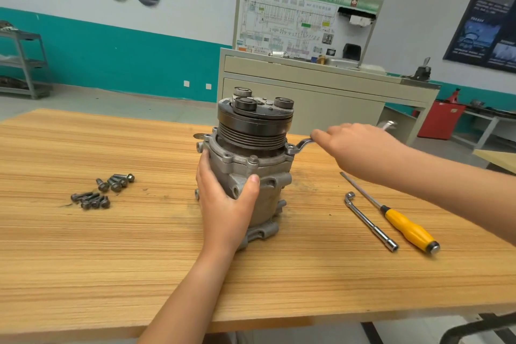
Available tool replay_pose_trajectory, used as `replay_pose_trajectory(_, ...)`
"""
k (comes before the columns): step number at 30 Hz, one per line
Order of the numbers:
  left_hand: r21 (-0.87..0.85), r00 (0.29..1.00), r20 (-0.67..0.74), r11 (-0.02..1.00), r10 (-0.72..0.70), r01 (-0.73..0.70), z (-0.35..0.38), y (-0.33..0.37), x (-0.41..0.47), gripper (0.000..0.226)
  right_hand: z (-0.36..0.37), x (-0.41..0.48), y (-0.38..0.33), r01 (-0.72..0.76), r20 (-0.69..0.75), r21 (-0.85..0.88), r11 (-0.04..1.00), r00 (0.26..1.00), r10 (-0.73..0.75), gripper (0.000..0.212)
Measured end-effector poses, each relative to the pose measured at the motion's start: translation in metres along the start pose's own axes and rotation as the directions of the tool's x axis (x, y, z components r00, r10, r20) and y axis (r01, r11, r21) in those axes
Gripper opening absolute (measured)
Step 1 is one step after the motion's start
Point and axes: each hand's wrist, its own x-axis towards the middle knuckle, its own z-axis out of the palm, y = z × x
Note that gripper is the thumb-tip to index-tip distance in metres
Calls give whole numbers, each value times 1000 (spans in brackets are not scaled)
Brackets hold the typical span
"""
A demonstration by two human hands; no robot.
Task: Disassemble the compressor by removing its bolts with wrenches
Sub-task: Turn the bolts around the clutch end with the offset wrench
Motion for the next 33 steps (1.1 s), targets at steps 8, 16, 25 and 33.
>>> replay_pose_trajectory(8, 28, 1000, -9, 1000, 11, -11, -1, -1, 1, 101, 32, 29, -25, 97, -475, 357, 929, 875, 91, 20)
replay_pose_trajectory(16, 27, 1000, -6, 1000, 6, -6, 0, -2, 1, 102, 4, -35, -17, -151, -187, 426, 892, 950, 251, 32)
replay_pose_trajectory(25, 15, 1000, -7, 1000, 18, -18, -1, -2, 1, 101, -27, -24, -41, -157, 44, -13, 988, 987, 157, 30)
replay_pose_trajectory(33, 15, 1000, -4, 1000, 2, -2, -1, -3, 0, 101, -16, -12, -6, -5, 101, 84, 996, 995, -3, 36)
